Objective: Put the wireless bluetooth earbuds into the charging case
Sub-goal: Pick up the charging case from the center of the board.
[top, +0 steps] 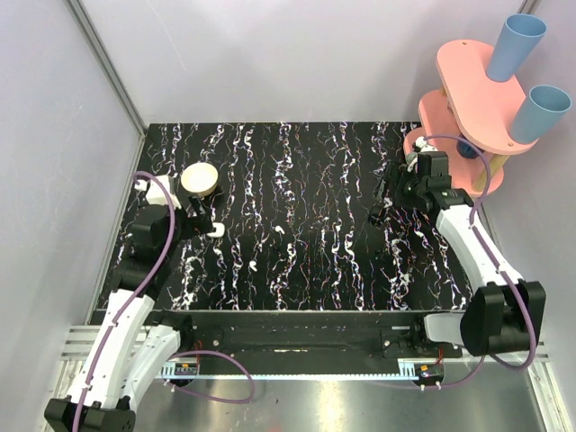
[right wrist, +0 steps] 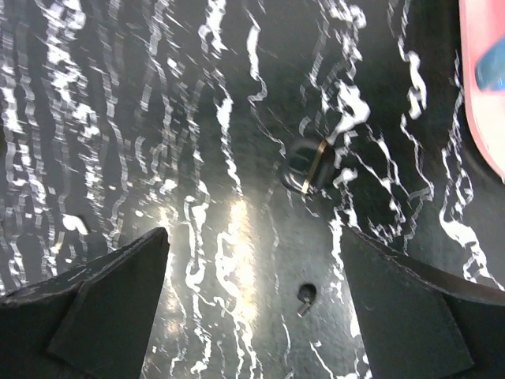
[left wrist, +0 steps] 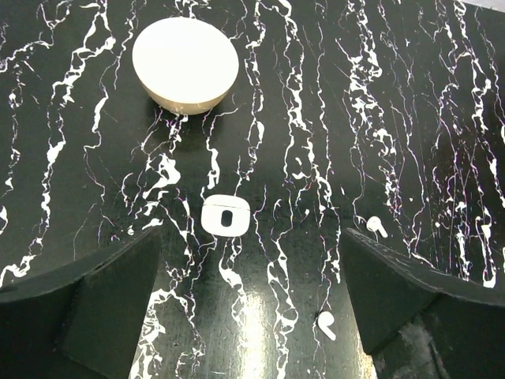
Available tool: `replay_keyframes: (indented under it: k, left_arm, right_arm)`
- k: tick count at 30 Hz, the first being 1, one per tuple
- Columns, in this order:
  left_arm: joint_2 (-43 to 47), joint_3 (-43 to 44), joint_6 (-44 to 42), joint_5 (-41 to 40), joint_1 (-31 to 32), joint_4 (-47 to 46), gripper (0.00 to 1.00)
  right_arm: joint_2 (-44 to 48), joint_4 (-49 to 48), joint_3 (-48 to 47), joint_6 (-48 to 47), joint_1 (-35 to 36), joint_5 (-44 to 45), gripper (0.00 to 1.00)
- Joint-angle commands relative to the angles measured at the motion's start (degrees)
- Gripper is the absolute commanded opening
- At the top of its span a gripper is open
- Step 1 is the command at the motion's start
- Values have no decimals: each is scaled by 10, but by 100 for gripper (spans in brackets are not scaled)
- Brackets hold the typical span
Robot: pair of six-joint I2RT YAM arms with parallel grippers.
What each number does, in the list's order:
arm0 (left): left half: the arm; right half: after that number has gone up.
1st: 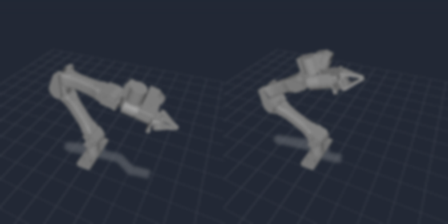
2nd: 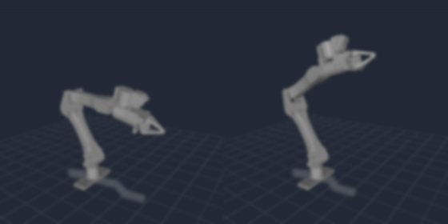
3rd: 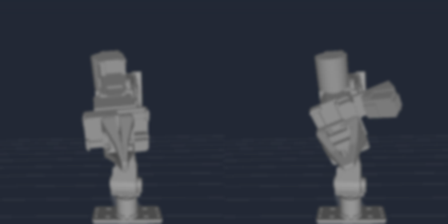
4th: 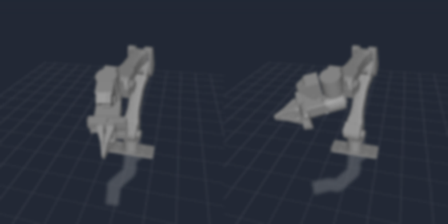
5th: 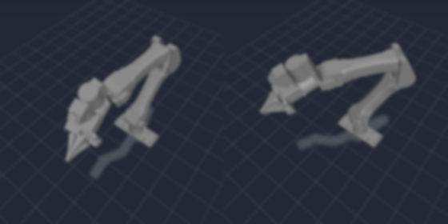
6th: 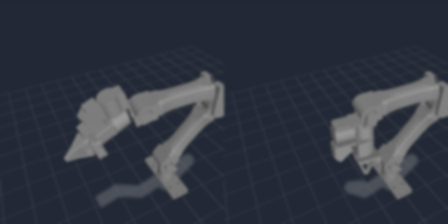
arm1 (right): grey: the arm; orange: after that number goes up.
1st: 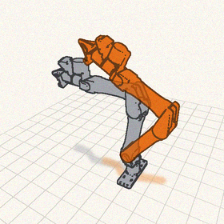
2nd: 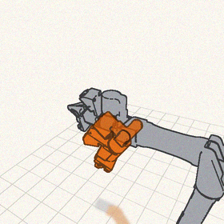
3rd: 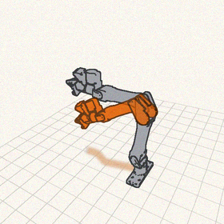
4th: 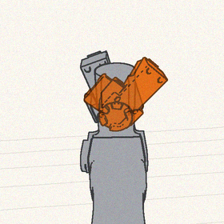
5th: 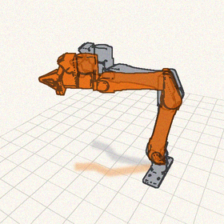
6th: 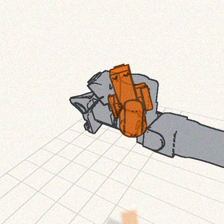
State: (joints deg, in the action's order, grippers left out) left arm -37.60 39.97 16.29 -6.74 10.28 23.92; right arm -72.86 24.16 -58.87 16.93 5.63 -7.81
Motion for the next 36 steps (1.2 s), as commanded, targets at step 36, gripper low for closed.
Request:
replay_keyframes:
  k: [36]
  left_arm:
    - [-84, 20, 31, -22, -6, -9, 99]
  right_arm:
    - [-317, 33, -112, 210, 77, 271, 83]
